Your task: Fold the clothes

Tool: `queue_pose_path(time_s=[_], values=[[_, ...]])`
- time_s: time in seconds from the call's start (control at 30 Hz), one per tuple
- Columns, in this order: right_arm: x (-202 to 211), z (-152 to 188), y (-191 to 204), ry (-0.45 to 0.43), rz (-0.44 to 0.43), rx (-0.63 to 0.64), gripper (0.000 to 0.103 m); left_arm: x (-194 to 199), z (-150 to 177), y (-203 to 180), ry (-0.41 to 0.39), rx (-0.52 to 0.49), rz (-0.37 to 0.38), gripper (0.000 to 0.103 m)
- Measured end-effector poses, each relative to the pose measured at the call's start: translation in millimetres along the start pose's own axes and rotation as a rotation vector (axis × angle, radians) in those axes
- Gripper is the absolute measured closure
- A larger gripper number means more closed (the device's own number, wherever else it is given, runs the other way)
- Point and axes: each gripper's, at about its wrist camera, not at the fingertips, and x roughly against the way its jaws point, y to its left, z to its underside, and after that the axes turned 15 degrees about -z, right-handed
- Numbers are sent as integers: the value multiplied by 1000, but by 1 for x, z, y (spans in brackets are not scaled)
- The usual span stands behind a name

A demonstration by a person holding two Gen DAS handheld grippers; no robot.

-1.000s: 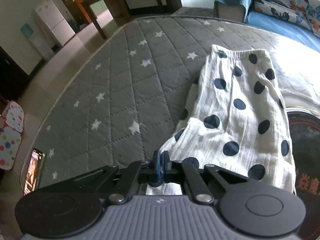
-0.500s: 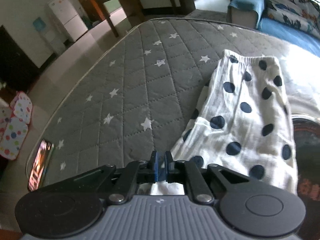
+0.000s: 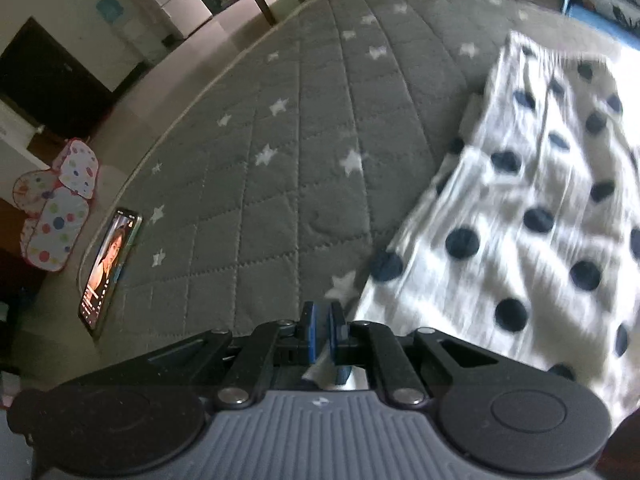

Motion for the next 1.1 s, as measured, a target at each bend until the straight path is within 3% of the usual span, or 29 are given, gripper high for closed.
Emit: queue_pose_path(time_s=[0.07, 0.23, 0.43, 0.47, 0.53, 0.8, 0.9, 1.1], values=[[12, -7, -5, -28, 19, -2, 97, -10, -10, -4, -1, -7, 12, 95], [36, -35, -25, -117, 163, 2, 96, -43, -26, -15, 25, -12, 38, 94], [42, -73, -46, -221, 230, -26, 95, -79, -29, -14, 88, 19, 51, 94], [40, -79, -48, -231, 238, -21, 91, -84, -29, -13, 100, 20, 51, 94], [28, -91, -52, -229, 261, -9, 82, -91, -28, -12, 115, 20, 53, 94], [-17, -112, -73, -185, 335, -4, 85, -102, -21, -6, 156, 17, 47, 94], [-23, -113, -76, -198, 334, -8, 99, -105, -18, -3, 169, 18, 45, 94], [-21, -114, -84, -254, 258, -39, 100, -106, -15, 0, 174, 22, 46, 94]])
